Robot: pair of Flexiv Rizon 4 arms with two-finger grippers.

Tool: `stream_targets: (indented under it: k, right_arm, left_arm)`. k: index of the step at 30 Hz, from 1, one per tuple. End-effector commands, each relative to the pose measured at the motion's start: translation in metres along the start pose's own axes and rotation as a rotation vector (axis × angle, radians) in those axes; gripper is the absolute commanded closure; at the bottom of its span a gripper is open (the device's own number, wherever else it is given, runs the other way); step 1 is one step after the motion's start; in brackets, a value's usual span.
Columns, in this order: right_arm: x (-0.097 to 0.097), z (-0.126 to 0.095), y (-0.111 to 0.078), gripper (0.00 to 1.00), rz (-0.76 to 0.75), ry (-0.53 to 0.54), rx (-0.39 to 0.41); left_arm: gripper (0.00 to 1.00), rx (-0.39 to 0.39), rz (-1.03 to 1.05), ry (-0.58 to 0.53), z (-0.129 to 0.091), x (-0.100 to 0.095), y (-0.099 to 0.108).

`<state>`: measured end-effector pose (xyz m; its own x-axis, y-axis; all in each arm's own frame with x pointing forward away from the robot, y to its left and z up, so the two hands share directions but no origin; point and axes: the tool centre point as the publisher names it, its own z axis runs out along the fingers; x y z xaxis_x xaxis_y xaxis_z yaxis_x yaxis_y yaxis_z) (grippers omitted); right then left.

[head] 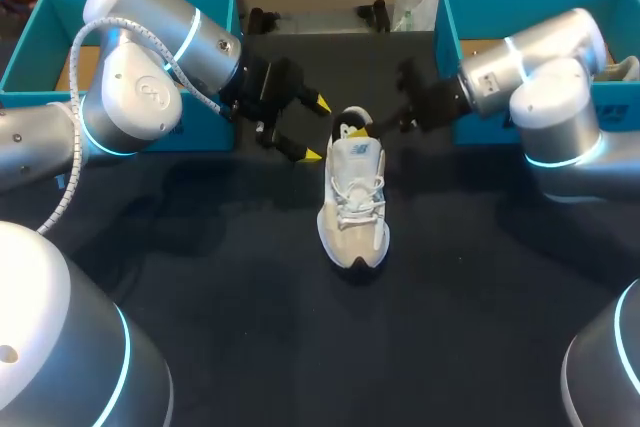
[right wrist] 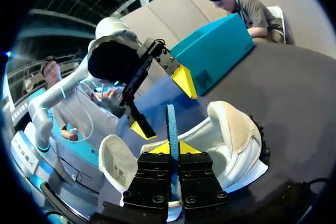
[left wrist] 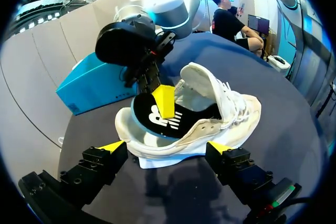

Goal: Take the shoe out of the shoebox, open the shoe tongue, remove and reinsert the insole, then place the shoe into the shoebox

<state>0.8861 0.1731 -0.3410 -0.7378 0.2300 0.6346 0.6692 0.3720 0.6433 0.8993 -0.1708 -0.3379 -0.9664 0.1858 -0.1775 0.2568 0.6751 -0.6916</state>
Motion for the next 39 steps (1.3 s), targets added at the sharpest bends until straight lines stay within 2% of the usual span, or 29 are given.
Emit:
stream_targets:
  k: [1, 7, 12, 14, 24, 39]
  right_arm:
    - [0.002, 0.005, -0.005, 1.0, 0.022, 0.005, 0.019]
    - [0.01, 0.008, -0.021, 1.0, 0.062, 0.0, 0.024]
    - [0.011, 0.008, -0.021, 1.0, 0.067, -0.009, 0.023]
    - [0.011, 0.005, -0.018, 0.84, 0.056, -0.021, 0.02]
    - [0.009, -0.003, -0.003, 0.66, 0.01, -0.044, 0.002]
    - [0.006, -0.005, 0.012, 0.66, -0.036, -0.049, 0.009]
  left_arm:
    - [0.0, -0.003, 0.0, 0.002, 0.0, 0.0, -0.001]
    - [0.0, -0.003, 0.0, 0.002, 0.0, 0.0, -0.001]
    - [0.0, -0.003, 0.0, 0.002, 0.0, 0.0, -0.001]
    - [0.0, -0.003, 0.0, 0.002, 0.0, 0.0, -0.001]
    - [0.0, -0.003, 0.0, 0.002, 0.0, 0.0, -0.001]
    - [0.0, -0.003, 0.0, 0.002, 0.0, 0.0, -0.001]
